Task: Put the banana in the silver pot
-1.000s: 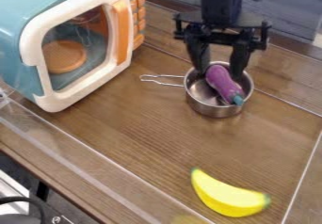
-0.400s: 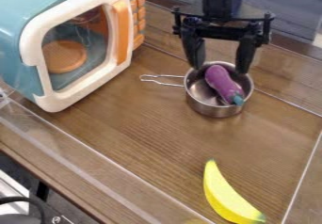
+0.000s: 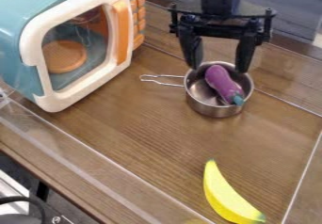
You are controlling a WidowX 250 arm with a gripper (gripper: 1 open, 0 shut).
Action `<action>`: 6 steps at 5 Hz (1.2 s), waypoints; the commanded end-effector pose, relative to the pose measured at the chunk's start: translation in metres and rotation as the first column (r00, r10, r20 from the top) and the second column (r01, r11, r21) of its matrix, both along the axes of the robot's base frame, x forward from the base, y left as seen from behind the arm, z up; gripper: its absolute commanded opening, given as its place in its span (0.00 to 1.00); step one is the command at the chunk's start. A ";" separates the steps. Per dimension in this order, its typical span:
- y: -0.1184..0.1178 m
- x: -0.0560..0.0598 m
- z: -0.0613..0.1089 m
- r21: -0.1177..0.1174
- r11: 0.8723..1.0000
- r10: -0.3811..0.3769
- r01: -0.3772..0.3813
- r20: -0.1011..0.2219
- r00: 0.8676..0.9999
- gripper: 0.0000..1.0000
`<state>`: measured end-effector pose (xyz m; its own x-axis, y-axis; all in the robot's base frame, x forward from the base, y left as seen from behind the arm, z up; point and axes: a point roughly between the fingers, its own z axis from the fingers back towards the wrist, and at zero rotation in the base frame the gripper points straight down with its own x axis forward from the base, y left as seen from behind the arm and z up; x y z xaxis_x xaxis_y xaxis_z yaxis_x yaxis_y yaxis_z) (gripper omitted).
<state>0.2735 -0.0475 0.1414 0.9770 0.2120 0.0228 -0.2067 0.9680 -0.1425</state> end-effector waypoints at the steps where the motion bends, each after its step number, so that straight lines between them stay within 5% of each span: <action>1: -0.004 -0.007 0.017 -0.001 1.000 0.005 -0.005 0.047 0.999 1.00; 6: -0.024 -0.044 0.036 -0.005 0.999 0.038 -0.038 0.025 0.999 1.00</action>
<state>0.2292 -0.0716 0.1696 0.9672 0.2534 0.0154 -0.2488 0.9581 -0.1423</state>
